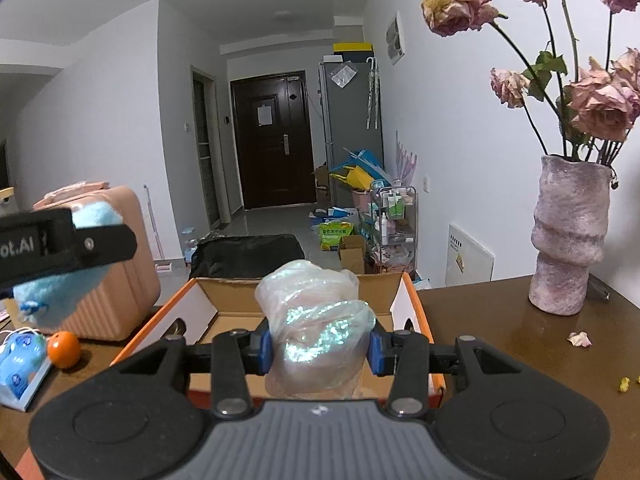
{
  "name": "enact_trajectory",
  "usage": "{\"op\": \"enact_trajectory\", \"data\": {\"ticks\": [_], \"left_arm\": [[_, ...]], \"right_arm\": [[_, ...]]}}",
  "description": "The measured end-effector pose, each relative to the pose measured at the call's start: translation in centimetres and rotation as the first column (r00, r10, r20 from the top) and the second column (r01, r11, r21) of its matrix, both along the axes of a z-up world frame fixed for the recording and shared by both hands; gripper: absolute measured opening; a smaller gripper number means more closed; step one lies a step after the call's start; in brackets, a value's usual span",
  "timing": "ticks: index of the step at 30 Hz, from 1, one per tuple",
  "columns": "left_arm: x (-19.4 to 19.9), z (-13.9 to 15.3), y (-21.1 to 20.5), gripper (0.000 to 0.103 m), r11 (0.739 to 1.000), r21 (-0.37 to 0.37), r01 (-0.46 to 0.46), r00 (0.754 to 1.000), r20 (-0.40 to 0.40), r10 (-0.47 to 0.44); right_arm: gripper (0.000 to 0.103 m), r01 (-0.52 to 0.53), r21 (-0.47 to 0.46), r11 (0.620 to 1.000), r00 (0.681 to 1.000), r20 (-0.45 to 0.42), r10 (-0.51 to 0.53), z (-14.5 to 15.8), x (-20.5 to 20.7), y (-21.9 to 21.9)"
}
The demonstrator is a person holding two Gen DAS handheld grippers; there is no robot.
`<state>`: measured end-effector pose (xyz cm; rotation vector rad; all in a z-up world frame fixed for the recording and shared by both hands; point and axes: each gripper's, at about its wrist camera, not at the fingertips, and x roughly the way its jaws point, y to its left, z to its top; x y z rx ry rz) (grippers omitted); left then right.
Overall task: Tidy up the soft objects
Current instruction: 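Carry the blue plush and clear puff in both tools toward the cardboard box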
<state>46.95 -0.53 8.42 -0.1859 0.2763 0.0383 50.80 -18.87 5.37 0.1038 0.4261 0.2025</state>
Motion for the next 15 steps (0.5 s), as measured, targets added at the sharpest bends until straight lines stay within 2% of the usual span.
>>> {"op": "enact_trajectory", "data": {"ticks": [15], "left_arm": [[7.2, -2.5, -0.9, 0.085, 0.995, 0.044, -0.088, 0.991, -0.099, 0.092]], "right_arm": [[0.043, 0.04, -0.006, 0.999, 0.995, -0.091, -0.04, -1.5, 7.3, -0.2]]}}
